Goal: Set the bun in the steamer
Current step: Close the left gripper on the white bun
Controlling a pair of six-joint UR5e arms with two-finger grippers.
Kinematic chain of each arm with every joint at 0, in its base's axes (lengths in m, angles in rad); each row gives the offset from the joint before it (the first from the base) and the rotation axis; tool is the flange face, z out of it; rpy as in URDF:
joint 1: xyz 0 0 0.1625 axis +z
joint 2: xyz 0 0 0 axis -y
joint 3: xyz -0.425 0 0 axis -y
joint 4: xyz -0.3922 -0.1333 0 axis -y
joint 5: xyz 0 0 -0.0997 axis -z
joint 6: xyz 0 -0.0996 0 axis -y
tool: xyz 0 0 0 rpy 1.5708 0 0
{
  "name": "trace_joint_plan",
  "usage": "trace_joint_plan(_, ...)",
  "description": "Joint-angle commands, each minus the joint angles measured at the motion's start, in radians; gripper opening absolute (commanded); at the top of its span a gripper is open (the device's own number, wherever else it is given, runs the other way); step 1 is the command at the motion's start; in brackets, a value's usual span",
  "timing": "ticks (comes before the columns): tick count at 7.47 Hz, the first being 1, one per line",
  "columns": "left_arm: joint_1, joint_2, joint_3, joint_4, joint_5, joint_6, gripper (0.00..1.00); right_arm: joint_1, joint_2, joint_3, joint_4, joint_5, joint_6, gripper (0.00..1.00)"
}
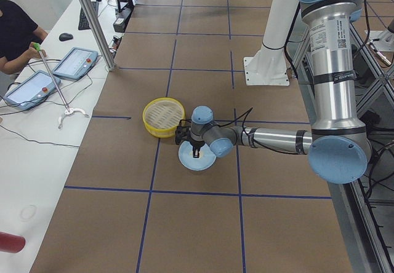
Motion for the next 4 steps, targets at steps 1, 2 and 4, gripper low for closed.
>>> trace_joint_plan(1, 0.000, 0.002, -0.004, 0.000, 0.000, 0.000, 0.24, 0.000, 0.000, 0.000, 0.000, 0.000, 0.000, 1.00)
trace_joint_plan(2, 0.000, 0.002, -0.004, 0.000, 0.000, 0.000, 0.25, 0.000, 0.000, 0.000, 0.000, 0.000, 0.000, 1.00)
trace_joint_plan(4, 0.000, 0.002, -0.007, 0.000, 0.000, 0.000, 0.26, 0.000, 0.000, 0.000, 0.000, 0.000, 0.000, 1.00)
